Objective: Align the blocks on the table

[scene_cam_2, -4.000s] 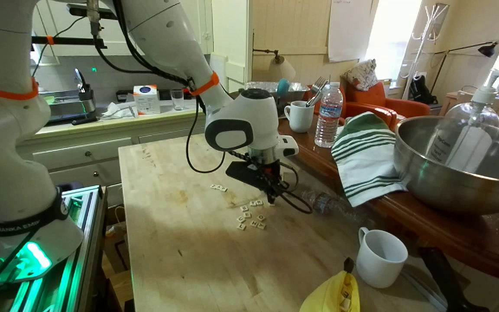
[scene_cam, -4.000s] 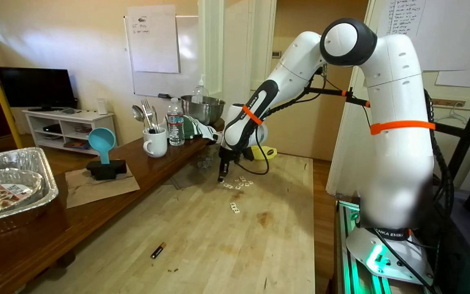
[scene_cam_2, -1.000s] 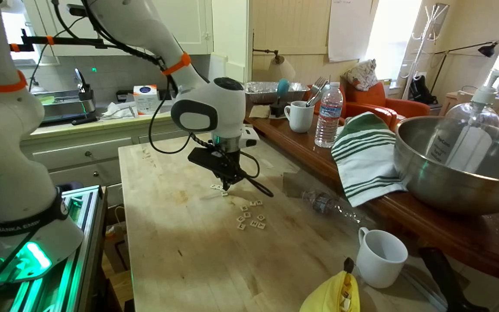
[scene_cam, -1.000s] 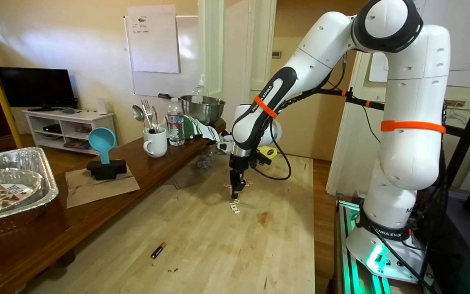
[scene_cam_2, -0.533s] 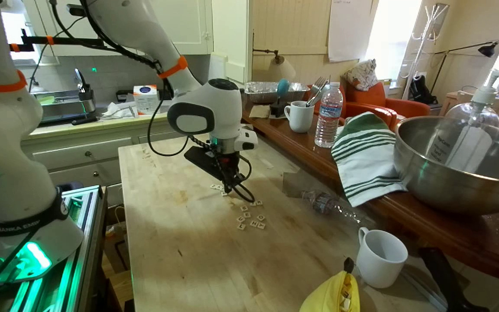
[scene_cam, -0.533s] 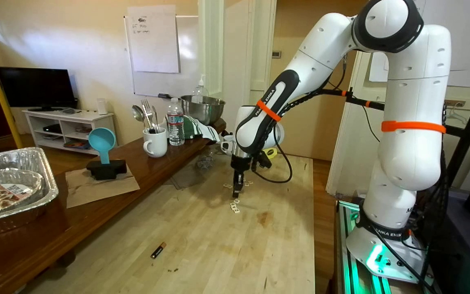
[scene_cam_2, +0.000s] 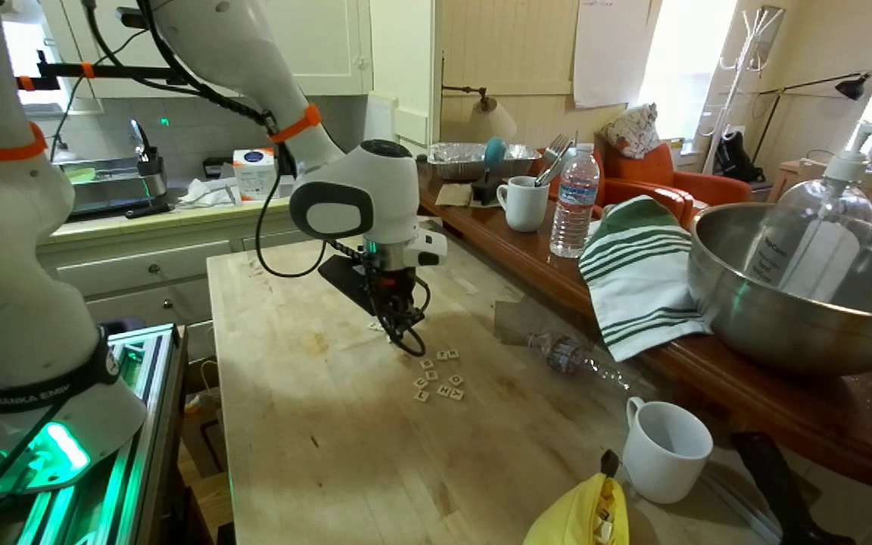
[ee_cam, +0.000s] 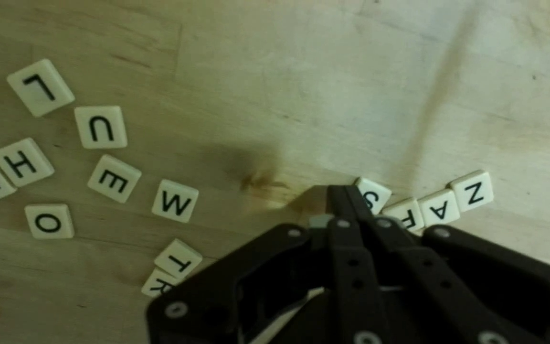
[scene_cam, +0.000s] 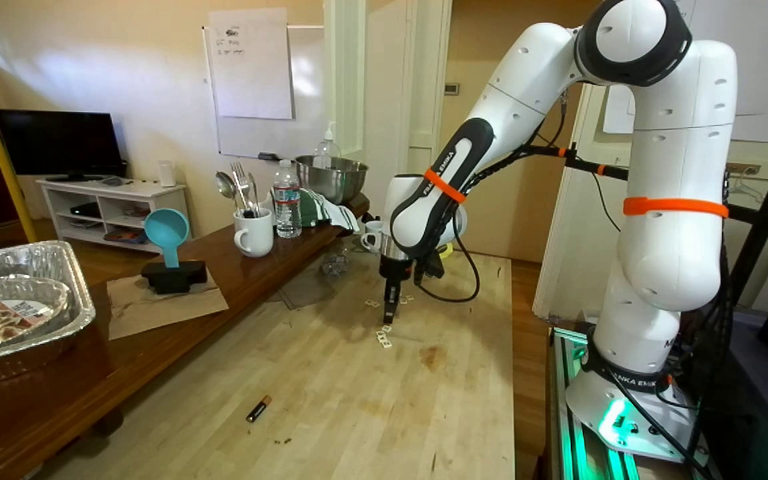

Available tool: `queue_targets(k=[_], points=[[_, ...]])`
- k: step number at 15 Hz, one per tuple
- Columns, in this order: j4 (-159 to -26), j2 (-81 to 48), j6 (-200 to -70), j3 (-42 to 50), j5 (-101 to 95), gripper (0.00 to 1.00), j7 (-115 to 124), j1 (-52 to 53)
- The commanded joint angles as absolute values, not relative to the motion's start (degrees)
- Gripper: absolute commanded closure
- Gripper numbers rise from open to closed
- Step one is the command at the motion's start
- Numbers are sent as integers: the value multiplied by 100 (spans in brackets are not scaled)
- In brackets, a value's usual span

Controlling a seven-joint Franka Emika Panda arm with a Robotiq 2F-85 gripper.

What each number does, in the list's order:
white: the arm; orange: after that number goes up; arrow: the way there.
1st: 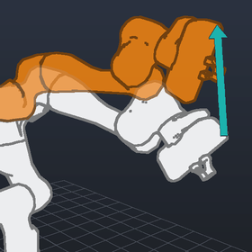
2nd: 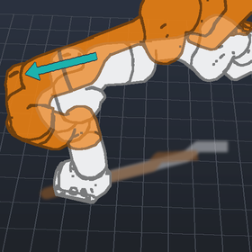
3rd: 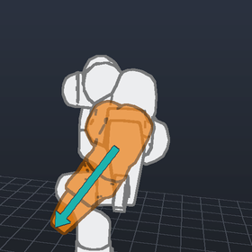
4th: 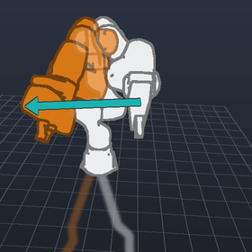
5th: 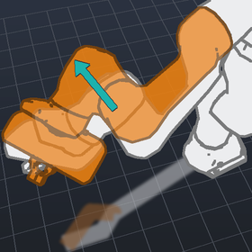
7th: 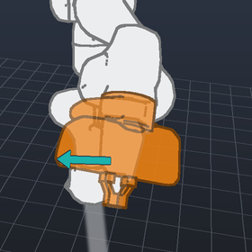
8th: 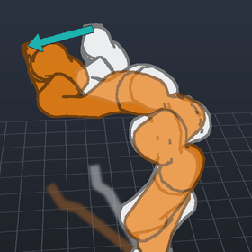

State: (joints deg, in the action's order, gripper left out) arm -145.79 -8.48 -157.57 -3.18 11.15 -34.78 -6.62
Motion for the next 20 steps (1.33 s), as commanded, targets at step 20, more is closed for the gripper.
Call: queue_targets(k=[20], points=[[-14777, -955, -16157, -264, 638, 100, -3265, -561]])
